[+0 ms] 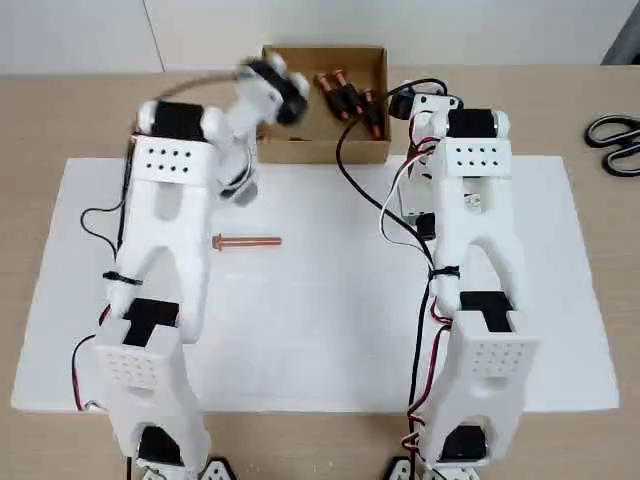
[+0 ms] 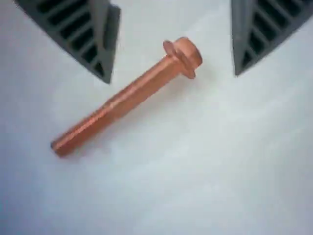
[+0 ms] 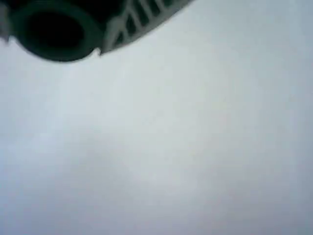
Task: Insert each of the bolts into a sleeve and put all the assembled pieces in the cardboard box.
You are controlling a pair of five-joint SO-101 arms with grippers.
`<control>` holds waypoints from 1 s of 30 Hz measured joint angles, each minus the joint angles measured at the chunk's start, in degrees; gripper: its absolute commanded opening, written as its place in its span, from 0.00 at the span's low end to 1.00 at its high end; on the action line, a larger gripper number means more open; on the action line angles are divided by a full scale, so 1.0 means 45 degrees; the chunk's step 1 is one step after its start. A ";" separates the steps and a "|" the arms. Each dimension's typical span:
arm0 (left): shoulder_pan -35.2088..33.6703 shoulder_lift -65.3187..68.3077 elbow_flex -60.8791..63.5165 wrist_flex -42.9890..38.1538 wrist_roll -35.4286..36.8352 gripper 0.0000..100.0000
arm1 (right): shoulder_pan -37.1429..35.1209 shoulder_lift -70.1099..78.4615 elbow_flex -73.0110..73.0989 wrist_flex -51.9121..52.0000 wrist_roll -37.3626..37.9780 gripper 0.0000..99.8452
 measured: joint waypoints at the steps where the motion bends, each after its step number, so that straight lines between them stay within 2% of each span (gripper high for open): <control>1: -0.0137 0.0000 -0.0391 0.0039 0.1368 0.16 | 0.0000 0.0000 0.0000 0.0000 0.0000 0.00; 6: -0.0840 0.0000 -0.1446 0.0059 0.8498 0.15 | 0.0000 0.0000 0.0000 0.0000 0.0000 0.00; 10: -0.0821 0.0000 -0.1836 0.0059 1.2015 0.13 | 0.0000 0.0000 0.0000 0.0000 0.0000 0.00; 13: -0.0840 -0.0020 -0.2012 0.0059 1.3753 0.12 | 0.0000 0.0000 0.0254 0.0000 0.0000 0.00; 19: -0.0488 -0.1602 -0.1153 0.0059 1.5941 0.12 | 0.0000 0.0000 0.0488 0.0000 0.0000 0.00; 26: -0.0527 -0.4181 0.3341 0.0059 2.1587 0.12 | 0.0000 0.0000 0.0488 0.0000 0.0000 0.00; 30: -0.0449 -0.4357 0.5685 -0.0664 2.2427 0.12 | 0.0000 0.0000 0.0488 0.0000 0.0000 0.00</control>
